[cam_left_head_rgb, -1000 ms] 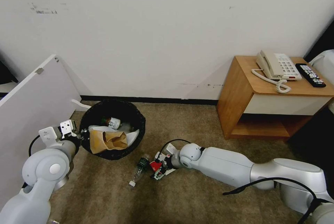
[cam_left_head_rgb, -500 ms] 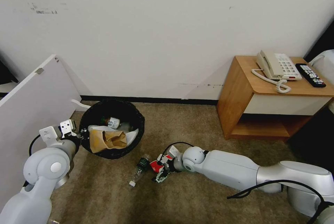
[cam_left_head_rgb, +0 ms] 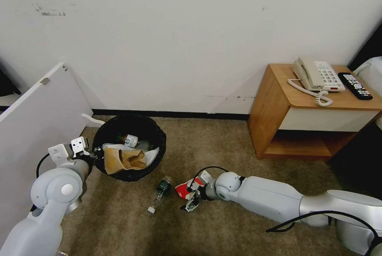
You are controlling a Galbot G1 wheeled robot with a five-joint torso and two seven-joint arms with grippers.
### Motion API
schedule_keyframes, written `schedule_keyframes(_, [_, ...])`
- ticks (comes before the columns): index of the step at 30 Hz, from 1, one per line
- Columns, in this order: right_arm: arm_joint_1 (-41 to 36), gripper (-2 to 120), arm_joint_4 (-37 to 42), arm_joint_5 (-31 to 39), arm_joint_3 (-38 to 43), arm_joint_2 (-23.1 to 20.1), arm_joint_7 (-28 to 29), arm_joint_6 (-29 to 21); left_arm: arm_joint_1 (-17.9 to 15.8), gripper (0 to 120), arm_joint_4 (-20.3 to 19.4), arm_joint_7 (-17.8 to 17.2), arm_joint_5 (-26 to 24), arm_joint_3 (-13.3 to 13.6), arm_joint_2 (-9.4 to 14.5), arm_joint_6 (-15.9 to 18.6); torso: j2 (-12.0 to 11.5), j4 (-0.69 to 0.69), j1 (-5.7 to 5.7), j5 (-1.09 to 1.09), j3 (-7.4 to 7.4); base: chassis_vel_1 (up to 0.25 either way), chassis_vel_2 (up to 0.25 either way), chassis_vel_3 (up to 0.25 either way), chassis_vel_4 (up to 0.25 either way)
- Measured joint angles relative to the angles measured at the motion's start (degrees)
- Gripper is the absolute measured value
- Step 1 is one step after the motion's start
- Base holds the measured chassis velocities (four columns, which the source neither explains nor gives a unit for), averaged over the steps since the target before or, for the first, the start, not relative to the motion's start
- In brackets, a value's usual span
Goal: Pick up the trash bin and place the garbage on the floor into it.
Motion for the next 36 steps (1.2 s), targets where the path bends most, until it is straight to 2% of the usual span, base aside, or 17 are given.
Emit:
schedule_keyframes(8, [-0.6, 100, -1.1, -1.8, 0.6, -0.5, -0.5, 0.0, -0.3, 1, 0.4, 0.2, 0.1, 0.1, 0.0, -0.1, 0.0, 0.0, 0.0, 0.0, 0.0, 0.0, 0.0, 0.0, 0.0])
schedule_keyframes(11, [-0.8, 96, -1.7, -2.6, 0.9, -0.5, -0.5, -0.2, -0.3, 1, 0.6, 0.4, 0.4, 0.1, 0.0, -0.1, 0.0, 0.0, 0.0, -0.01, 0.0, 0.0, 0.0, 0.0, 0.0])
schedule_keyframes(12, [-0.8, 93, -1.8, -2.7, 1.0, -0.5, -0.5, -0.2, -0.3, 1, 0.6, 0.5, 0.4, 0.2, 0.0, -0.1, 0.0, 0.0, 0.0, -0.01, 0.0, 0.0, 0.0, 0.0, 0.0])
schedule_keyframes(13, [-0.8, 85, -1.9, -2.8, 1.2, -0.6, -0.4, -0.2, -0.2, 1, 0.6, 0.5, 0.5, 0.2, 0.0, -0.2, 0.0, 0.0, 0.0, -0.02, 0.0, 0.0, 0.0, 0.0, 0.0])
schedule_keyframes(15, [-0.8, 81, -1.9, -2.9, 1.2, -0.6, -0.2, -0.2, -0.2, 1, 0.6, 0.5, 0.5, 0.2, 0.0, -0.2, 0.0, -0.02, 0.0, -0.03, -0.01, 0.0, 0.0, 0.0, 0.0])
schedule_keyframes(16, [-0.8, 74, -2.0, -2.9, 1.3, -0.7, -0.1, -0.2, -0.2, 1, 0.6, 0.5, 0.5, 0.2, 0.0, -0.2, 0.0, -0.02, 0.0, -0.03, -0.01, 0.0, 0.0, 0.0, 0.0])
schedule_keyframes(19, [-0.8, 69, -1.9, -2.9, 1.4, -0.8, 0.1, -0.1, -0.2, 1, 0.6, 0.5, 0.5, 0.1, 0.1, -0.2, 0.0, -0.02, 0.0, -0.03, -0.01, 0.0, 0.0, 0.0, 0.0])
schedule_keyframes(21, [-0.7, 57, -1.7, -2.8, 1.4, -0.9, 0.3, -0.1, -0.2, 1, 0.5, 0.5, 0.5, 0.1, 0.2, -0.2, 0.0, -0.01, 0.0, -0.02, 0.01, 0.0, 0.0, 0.0, 0.0])
schedule_keyframes(23, [-0.7, 55, -1.7, -2.8, 1.4, -0.9, 0.4, -0.1, -0.1, 1, 0.5, 0.5, 0.5, 0.1, 0.2, -0.2, 0.0, -0.01, 0.0, -0.02, 0.0, 0.0, 0.0, 0.0, 0.0])
schedule_keyframes(24, [-0.6, 48, -1.5, -2.7, 1.3, -1.0, 0.5, -0.1, -0.1, 1, 0.4, 0.5, 0.5, 0.0, 0.2, -0.2, 0.0, 0.0, 0.0, -0.02, 0.01, 0.0, 0.0, 0.0, 0.0])
schedule_keyframes(25, [-0.6, 48, -1.5, -2.7, 1.3, -1.0, 0.5, -0.1, -0.1, 1, 0.4, 0.5, 0.5, 0.0, 0.2, -0.2, 0.0, 0.0, 0.0, -0.02, 0.01, 0.0, 0.0, 0.0, 0.0])
schedule_keyframes(27, [-0.6, 33, -0.9, -2.0, 1.2, -1.3, 0.9, -0.1, 0.2, 1, 0.0, 0.5, 0.5, 0.0, 0.2, -0.2, 0.0, 0.01, 0.0, 0.0, 0.01, 0.0, 0.0, 0.0, 0.0])
schedule_keyframes(29, [-0.6, 32, -0.7, -1.9, 1.1, -1.4, 1.0, -0.1, 0.2, 1, 0.0, 0.5, 0.5, 0.0, 0.1, -0.2, 0.0, 0.01, 0.0, 0.0, 0.01, 0.0, 0.0, 0.0, 0.0])
schedule_keyframes(30, [-0.6, 25, -0.4, -1.7, 1.1, -1.6, 1.1, -0.1, 0.2, 1, 0.0, 0.4, 0.5, -0.1, 0.1, -0.2, 0.0, 0.01, 0.0, 0.0, 0.01, 0.0, 0.0, 0.0, 0.0])
schedule_keyframes(31, [-0.6, 25, -0.4, -1.7, 1.1, -1.6, 1.1, -0.1, 0.2, 1, 0.0, 0.4, 0.5, -0.1, 0.1, -0.2, 0.0, 0.01, 0.0, 0.0, 0.01, 0.0, 0.0, 0.0, 0.0])
schedule_keyframes(33, [-0.6, 13, 0.1, -0.9, 1.0, -1.9, 1.7, -0.1, 0.3, 1, -0.2, 0.4, 0.4, -0.2, 0.1, -0.2, 0.0, 0.01, 0.0, 0.0, 0.01, 0.0, 0.0, 0.0, 0.0])
schedule_keyframes(36, [-0.6, 8, 0.2, -0.7, 1.0, -1.9, 1.8, -0.1, 0.3, 1, -0.2, 0.4, 0.4, -0.2, 0.2, -0.2, 0.0, 0.01, 0.0, 0.0, 0.01, 0.0, 0.0, 0.0, 0.0])
